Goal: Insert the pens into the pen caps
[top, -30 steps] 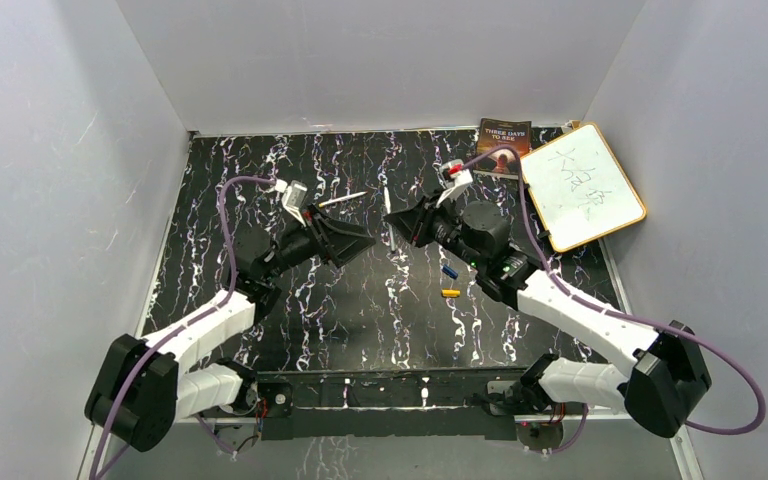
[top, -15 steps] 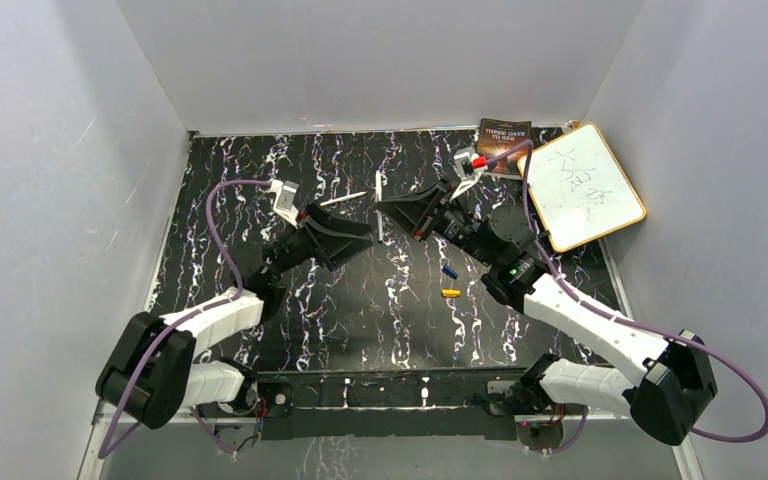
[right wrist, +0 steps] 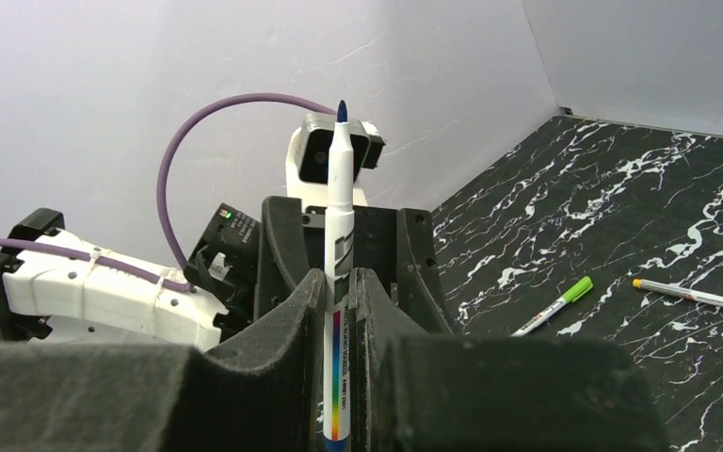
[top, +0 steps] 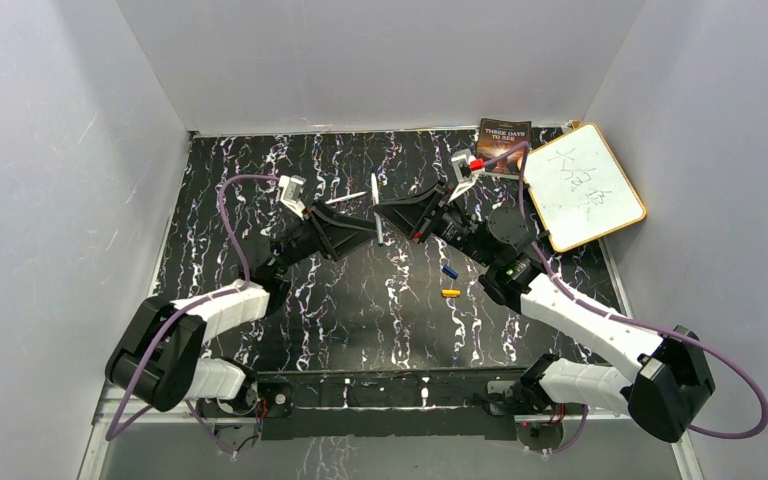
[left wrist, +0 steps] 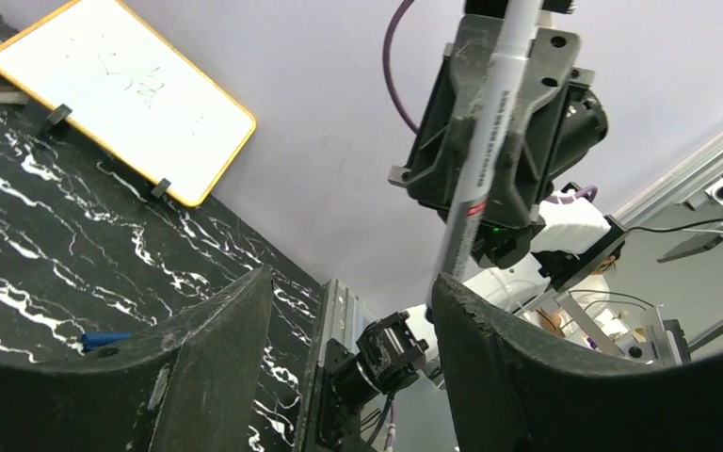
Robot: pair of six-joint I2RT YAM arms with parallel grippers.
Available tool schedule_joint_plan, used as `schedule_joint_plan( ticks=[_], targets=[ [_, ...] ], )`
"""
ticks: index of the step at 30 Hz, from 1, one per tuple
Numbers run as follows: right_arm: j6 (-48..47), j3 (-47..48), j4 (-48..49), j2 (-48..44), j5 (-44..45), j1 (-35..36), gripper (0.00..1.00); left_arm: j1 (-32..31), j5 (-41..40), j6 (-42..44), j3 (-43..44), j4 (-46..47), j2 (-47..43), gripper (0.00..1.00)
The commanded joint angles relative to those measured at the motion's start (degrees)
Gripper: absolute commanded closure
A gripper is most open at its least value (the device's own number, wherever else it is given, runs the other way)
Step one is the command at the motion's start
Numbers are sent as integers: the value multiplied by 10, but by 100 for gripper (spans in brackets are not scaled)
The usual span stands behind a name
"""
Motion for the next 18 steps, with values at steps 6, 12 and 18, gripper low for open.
schedule_joint_plan(
  ticks=[6,12,18],
  targets=[
    [-15,11,18,-16,5,-2,100,-3,7,5,5,206,-34,20],
    [-21,7,24,-6,2,-2,100,-9,18,-10,47,205,-33,20],
    [-18,10,31,6,-8,-2,100,-31,16,-2,59,205,-25,37]
  ],
)
